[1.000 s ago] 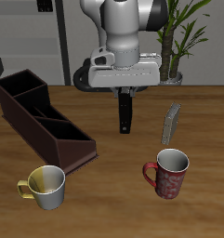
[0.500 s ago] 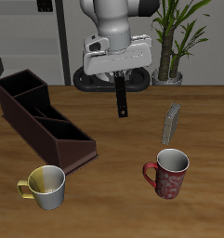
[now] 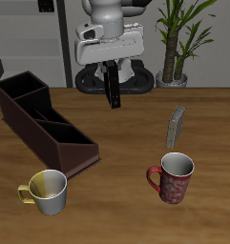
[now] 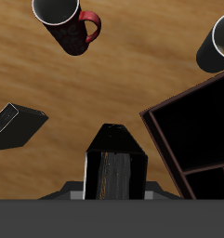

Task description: Place the black book into the right desk caddy's front compartment and place the yellow book into the right desk caddy's right compartment and place the red mug into the right desk caddy's left compartment

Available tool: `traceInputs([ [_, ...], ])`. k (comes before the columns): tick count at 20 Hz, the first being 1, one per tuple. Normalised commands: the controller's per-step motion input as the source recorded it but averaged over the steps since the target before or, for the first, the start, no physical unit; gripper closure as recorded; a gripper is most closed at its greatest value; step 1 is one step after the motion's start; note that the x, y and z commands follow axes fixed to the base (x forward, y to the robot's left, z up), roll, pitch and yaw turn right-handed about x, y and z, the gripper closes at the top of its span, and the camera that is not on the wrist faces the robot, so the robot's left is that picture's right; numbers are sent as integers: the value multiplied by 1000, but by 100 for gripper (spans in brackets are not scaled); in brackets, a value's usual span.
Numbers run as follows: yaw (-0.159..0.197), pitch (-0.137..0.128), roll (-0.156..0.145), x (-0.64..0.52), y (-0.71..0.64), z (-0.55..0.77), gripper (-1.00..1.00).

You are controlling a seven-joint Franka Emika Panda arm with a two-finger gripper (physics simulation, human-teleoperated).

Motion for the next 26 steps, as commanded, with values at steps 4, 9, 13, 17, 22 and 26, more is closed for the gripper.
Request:
traceInputs([
  [4,98,-32,-23,-187,-172,170,100],
  [9,78,3,-27,-141,-251,45,100],
  [13,86,4,-24,-334,-359,-137,100],
  [17,63,14,-26,-246,-321,-115,100],
  [22,39,17,-37,-172,-326,-60,100],
  [26,70,5,-29,-107,-223,-63,100],
])
